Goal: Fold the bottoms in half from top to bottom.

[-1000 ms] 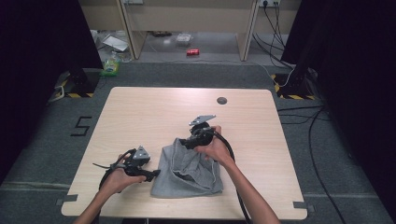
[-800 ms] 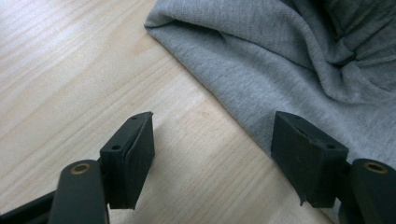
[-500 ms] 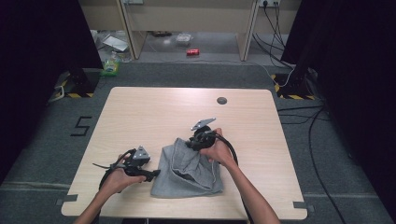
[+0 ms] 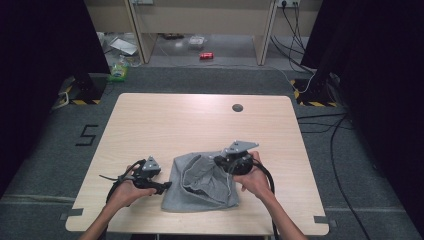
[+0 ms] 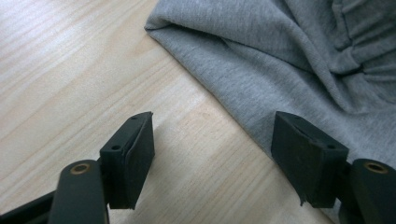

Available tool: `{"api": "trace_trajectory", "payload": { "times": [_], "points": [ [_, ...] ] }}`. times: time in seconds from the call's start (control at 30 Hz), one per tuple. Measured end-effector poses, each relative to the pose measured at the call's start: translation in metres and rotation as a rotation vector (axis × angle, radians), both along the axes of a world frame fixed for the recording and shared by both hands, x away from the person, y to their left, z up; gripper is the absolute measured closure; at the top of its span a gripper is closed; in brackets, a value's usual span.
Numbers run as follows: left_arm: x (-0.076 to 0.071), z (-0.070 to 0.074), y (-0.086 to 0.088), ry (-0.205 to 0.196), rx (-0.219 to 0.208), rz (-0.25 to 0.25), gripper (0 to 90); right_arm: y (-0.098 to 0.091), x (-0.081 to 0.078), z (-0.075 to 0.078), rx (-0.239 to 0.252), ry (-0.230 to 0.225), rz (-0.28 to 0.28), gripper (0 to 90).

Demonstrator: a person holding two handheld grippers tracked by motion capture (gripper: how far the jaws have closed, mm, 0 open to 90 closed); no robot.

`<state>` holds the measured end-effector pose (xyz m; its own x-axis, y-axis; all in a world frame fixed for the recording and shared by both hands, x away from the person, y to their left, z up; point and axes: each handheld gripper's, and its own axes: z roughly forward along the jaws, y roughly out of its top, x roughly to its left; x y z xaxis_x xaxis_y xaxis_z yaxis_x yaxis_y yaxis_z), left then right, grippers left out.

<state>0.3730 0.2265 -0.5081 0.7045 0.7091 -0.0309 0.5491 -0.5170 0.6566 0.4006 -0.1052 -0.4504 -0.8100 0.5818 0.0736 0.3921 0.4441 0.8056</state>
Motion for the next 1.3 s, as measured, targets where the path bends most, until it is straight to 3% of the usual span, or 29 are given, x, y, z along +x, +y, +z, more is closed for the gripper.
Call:
{"api": "trace_trajectory", "payload": {
  "times": [0.2, 0.3, 0.37, 0.47, 0.57, 0.73, 0.87, 0.93, 1.03, 1.23, 1.3],
  "points": [
    [0.000, 0.000, 0.000, 0.002, 0.002, -0.001, 29.3, -0.020, -0.038, -0.020, 0.018, -0.006, -0.028, 87.3],
    [0.000, 0.000, 0.000, 0.001, 0.001, 0.001, 29.3, -0.026, -0.047, -0.025, 0.056, 0.007, -0.049, 77.6],
    [0.000, 0.000, 0.000, 0.001, 0.001, 0.000, 29.3, -0.028, -0.050, -0.018, 0.066, -0.024, -0.059, 67.9],
    [0.000, 0.000, 0.000, 0.002, 0.001, -0.001, 29.3, -0.022, -0.053, -0.004, 0.096, -0.049, -0.028, 56.7],
    [0.000, 0.000, 0.000, 0.000, 0.000, 0.000, 29.3, -0.011, -0.059, 0.001, 0.118, -0.015, -0.007, 51.1],
    [0.000, 0.000, 0.000, 0.000, 0.001, 0.000, 29.3, 0.004, -0.067, -0.003, 0.065, -0.022, 0.007, 43.1],
    [0.000, 0.000, 0.000, 0.000, 0.001, 0.000, 29.3, 0.011, -0.063, -0.012, -0.041, -0.050, -0.019, 55.3],
    [0.000, 0.000, 0.000, -0.001, 0.000, 0.000, 29.3, 0.010, -0.059, -0.014, -0.043, -0.038, -0.024, 71.9],
    [0.000, 0.000, 0.000, -0.001, 0.000, 0.000, 29.3, 0.005, -0.062, -0.010, -0.047, -0.056, -0.012, 84.8],
    [0.000, 0.000, 0.000, 0.000, 0.001, 0.001, 29.3, -0.011, -0.090, 0.004, -0.056, -0.087, -0.012, 89.8],
    [0.000, 0.000, 0.000, 0.001, 0.002, 0.000, 29.3, -0.015, -0.095, 0.003, -0.060, -0.083, -0.026, 82.8]
  ]
}}
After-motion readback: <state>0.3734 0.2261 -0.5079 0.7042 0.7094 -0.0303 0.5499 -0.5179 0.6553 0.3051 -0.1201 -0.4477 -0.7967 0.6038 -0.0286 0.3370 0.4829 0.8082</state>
